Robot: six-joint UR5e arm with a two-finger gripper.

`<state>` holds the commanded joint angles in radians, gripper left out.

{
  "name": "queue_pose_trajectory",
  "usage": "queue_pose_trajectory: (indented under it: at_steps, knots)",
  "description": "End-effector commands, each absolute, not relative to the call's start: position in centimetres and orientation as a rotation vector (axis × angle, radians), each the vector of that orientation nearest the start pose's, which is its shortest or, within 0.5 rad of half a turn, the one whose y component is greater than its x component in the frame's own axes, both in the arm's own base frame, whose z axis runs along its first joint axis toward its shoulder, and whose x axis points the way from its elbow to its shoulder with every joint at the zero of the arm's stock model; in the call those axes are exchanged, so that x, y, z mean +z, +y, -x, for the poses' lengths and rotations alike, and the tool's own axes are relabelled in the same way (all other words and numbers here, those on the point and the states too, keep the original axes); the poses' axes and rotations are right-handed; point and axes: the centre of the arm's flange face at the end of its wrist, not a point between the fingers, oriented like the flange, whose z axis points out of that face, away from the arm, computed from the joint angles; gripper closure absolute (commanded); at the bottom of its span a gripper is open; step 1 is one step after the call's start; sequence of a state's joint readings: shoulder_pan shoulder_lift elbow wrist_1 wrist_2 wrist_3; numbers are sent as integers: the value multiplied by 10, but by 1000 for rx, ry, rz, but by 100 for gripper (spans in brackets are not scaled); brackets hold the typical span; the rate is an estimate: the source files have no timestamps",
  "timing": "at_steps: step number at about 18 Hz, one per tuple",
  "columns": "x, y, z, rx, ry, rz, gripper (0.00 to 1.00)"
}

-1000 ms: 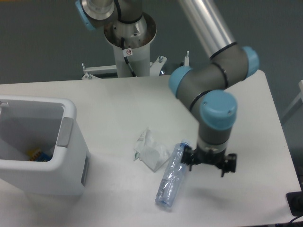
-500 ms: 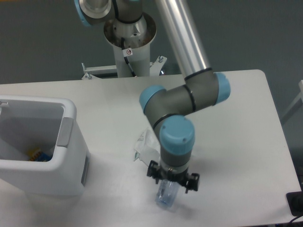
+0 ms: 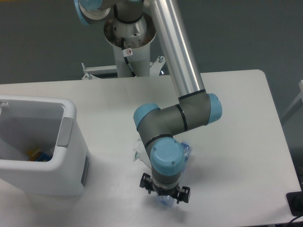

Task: Place the trash in the trash can
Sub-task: 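Move the gripper over the clear water bottle and lower onto it, then close the gripper on the water bottle and lift it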

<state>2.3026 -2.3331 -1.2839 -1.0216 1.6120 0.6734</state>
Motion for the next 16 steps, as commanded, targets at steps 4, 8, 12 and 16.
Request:
queue_pose_trajectory:
  at_steps: [4, 8, 12, 16]
  knots:
    - [183, 645, 398, 103, -98, 3129, 0]
    - [184, 645, 394, 96, -95, 3132, 39]
    - [192, 646, 393, 99, -95, 3117, 52]
    - [214, 644, 393, 118, -94, 3092, 54]
